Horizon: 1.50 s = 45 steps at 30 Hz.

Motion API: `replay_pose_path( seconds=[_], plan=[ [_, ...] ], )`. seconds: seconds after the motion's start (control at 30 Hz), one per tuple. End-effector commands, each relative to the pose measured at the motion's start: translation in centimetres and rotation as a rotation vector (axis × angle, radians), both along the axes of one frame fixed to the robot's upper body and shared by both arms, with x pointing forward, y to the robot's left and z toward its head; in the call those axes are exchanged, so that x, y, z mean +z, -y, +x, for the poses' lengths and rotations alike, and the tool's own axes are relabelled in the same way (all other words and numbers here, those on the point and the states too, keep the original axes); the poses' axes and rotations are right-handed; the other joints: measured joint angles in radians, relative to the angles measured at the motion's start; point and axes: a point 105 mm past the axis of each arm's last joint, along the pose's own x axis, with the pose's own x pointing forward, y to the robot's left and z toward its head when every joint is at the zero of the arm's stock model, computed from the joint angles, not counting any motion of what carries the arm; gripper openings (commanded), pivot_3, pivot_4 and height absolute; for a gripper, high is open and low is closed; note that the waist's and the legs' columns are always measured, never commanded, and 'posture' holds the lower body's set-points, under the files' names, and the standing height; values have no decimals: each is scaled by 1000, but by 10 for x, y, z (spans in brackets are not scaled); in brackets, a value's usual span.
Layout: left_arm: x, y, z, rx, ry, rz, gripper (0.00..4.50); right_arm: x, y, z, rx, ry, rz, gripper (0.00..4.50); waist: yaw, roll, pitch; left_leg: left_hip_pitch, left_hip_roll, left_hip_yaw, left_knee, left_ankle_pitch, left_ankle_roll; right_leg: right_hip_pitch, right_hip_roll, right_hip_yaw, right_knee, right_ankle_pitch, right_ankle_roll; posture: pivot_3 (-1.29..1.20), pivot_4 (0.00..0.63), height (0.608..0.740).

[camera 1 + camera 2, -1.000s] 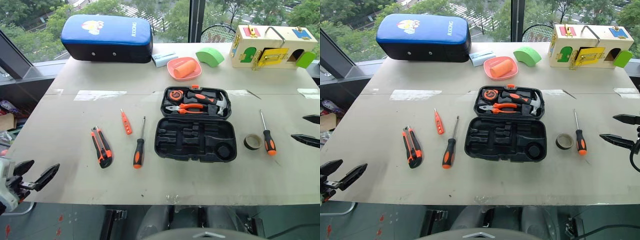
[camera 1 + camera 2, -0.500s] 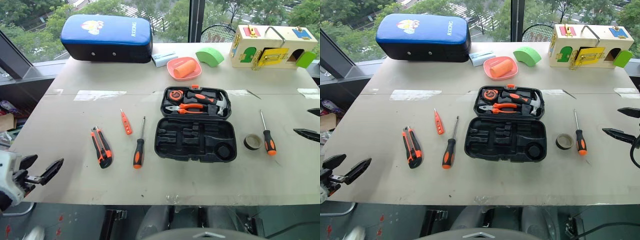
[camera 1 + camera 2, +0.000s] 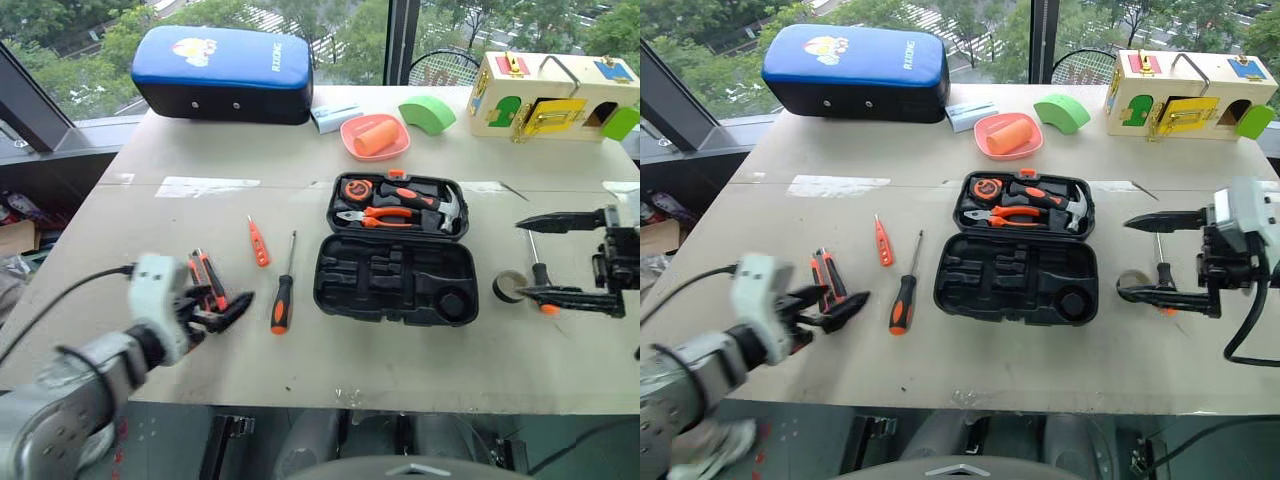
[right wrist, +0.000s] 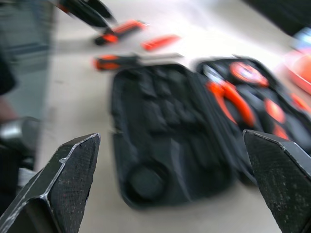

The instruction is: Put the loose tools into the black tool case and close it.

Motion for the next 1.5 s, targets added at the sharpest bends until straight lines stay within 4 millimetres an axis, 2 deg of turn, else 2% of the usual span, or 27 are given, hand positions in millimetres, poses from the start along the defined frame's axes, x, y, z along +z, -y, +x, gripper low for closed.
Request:
replay_pose_path(
  seconds=[0.03, 0.3, 0.6, 0.63, 0.73, 0.87, 0.9, 0.93, 1.13, 1.2, 1.33, 1.43, 1.5],
  plan=[
    [-5, 14, 4, -3, -38, 26, 4426, 5, -15, -9, 61, 18, 17, 4500, 0, -1, 0, 0, 0, 0, 0, 0, 0, 0, 0, 0, 0, 0, 0, 0, 150, 735],
    [-14, 26, 18, -1, -98, 61, 4426, -3, -22, -14, 64, 6, 36, 4500, 0, -2, 0, 0, 0, 1, 0, 0, 0, 0, 1, 1, 0, 0, 0, 0, 150, 735],
    [-35, 46, 27, -72, -222, -24, 4426, -5, -24, -16, 54, 15, 52, 4500, 11, 1, -2, 2, 0, 2, 1, 0, 0, 1, 1, 2, 1, 0, 0, 0, 150, 735],
    [-35, 48, 27, -78, -229, -42, 3915, -5, -24, -16, 54, 15, 53, 4500, 16, 3, -3, 3, 0, 2, 1, 0, 0, 2, 1, 2, 1, 0, 0, 0, 150, 735],
    [-35, 57, 29, -96, -239, -101, 2872, -5, -26, -18, 54, 13, 61, 4500, 28, 4, -4, 5, 0, 3, 1, 0, 0, 3, 1, 4, 1, 0, 1, 0, 150, 735],
    [-33, 60, 30, -102, -241, -106, 1116, -5, -26, -18, 52, 14, 65, 4500, 25, 1, -4, 5, 0, 4, 1, 0, 0, 3, 1, 5, 1, 1, 1, 0, 150, 735],
    [-33, 60, 30, -102, -241, -105, 802, -5, -26, -18, 51, 14, 65, 4500, 25, 1, -4, 5, 0, 4, 0, 0, 0, 3, 1, 5, 1, 1, 1, 0, 150, 735],
    [-32, 59, 31, -98, -235, -109, 795, -4, -26, -17, 51, 15, 66, 4500, 25, 1, -4, 6, 0, 4, 0, 0, 0, 3, 1, 5, 1, 1, 1, 0, 150, 735],
    [-16, 46, 40, -72, -179, -100, 795, -5, -26, -15, 50, 25, 62, 4500, 25, 0, -4, 6, 0, 5, 0, 0, 0, 3, 1, 6, 1, 1, 1, 0, 150, 735],
    [-5, 37, 46, -59, -143, -71, 794, -6, -26, -14, 47, 28, 63, 4500, 23, -2, -2, 6, 0, 5, 0, 0, 0, 3, 2, 6, 1, 1, 1, 0, 150, 735],
    [34, 19, 61, -71, -33, -3, 790, -9, -26, -12, 34, 24, 74, 4500, 22, -7, 1, 4, 1, 5, -1, 0, 0, 1, 3, 6, 1, 1, 1, 0, 150, 735],
    [60, 6, 66, -148, 33, 115, 787, -8, -23, -9, 10, 21, 95, 4500, 16, -15, 6, 3, 1, 4, -1, 0, -1, -1, 3, 6, 1, 1, 1, 0, 150, 735],
    [74, 3, 70, -234, 75, 173, 781, -7, -20, -6, -15, 22, 104, 4500, 8, -14, 7, 2, 1, 4, -1, 0, -1, -2, 3, 7, 0, 1, 1, 0, 150, 735]
  ],
)
